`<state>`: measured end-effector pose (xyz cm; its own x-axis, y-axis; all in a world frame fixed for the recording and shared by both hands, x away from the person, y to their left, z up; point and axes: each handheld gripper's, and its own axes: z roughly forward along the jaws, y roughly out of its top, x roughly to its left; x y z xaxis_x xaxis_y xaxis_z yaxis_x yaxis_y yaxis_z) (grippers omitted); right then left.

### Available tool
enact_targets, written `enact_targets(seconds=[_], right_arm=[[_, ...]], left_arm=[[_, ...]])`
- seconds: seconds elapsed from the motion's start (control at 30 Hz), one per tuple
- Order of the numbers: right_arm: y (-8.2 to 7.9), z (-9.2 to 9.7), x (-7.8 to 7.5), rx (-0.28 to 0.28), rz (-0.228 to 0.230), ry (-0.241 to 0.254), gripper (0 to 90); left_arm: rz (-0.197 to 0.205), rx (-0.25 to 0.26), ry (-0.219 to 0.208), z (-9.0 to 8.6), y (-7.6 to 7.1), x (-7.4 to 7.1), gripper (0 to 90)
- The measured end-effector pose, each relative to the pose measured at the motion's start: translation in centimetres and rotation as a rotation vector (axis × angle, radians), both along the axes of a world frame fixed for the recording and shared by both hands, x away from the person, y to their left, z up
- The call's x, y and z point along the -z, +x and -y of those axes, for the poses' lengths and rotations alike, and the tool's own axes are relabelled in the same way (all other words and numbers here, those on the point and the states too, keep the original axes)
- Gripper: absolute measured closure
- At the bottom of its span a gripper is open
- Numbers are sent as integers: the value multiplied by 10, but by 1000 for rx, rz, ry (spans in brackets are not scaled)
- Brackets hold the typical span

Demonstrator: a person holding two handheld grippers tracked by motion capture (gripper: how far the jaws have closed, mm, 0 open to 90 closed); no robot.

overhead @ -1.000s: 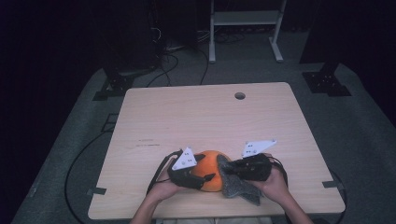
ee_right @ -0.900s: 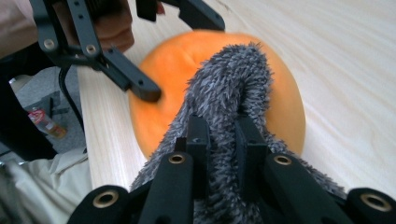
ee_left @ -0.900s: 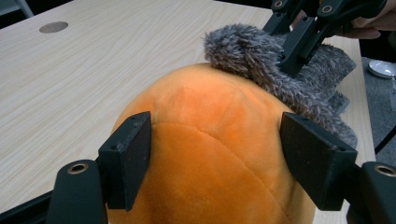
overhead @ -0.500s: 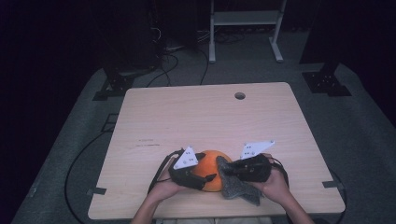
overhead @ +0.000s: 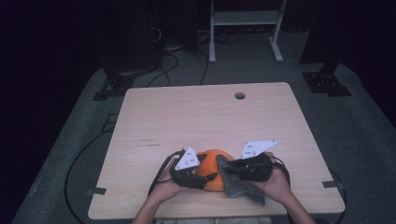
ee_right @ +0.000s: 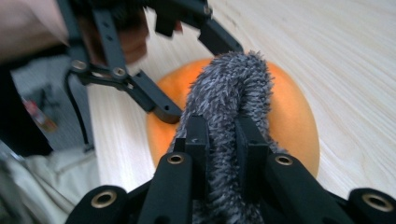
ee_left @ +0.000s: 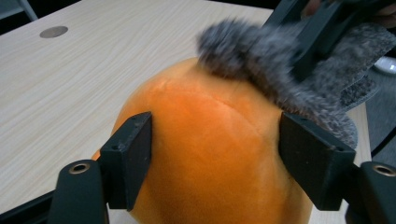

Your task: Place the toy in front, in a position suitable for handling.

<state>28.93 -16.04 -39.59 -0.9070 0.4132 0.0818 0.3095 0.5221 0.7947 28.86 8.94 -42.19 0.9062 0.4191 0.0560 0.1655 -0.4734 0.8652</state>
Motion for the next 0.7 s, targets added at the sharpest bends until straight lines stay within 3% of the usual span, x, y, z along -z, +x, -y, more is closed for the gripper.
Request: enact_targets(seconds=[0.1, 0.17, 0.27, 0.4, 0.5, 0.57, 0.7], right_arm=[[4, 5, 7, 4, -25, -8, 781], [5, 10, 9, 13, -36, 1, 781], [8, 17, 10, 23, -49, 5, 781], [10, 21, 11, 23, -55, -16, 781], [12, 29, 10, 36, -60, -52, 780], [10, 34, 6, 37, -67, -33, 780], [2, 26, -12, -2, -38, 33, 780]], left_arm=[[-30, 17, -46, -8, 3, -3, 206], [-98, 51, -100, -15, 8, -3, 153], [-113, 33, -77, -15, 10, 3, 171], [-80, 18, -74, -13, 7, 4, 295], [-76, 8, -76, -13, 7, 2, 308], [-72, 6, -78, -12, 7, 1, 311], [-22, 27, -52, -1, 0, -5, 327]])
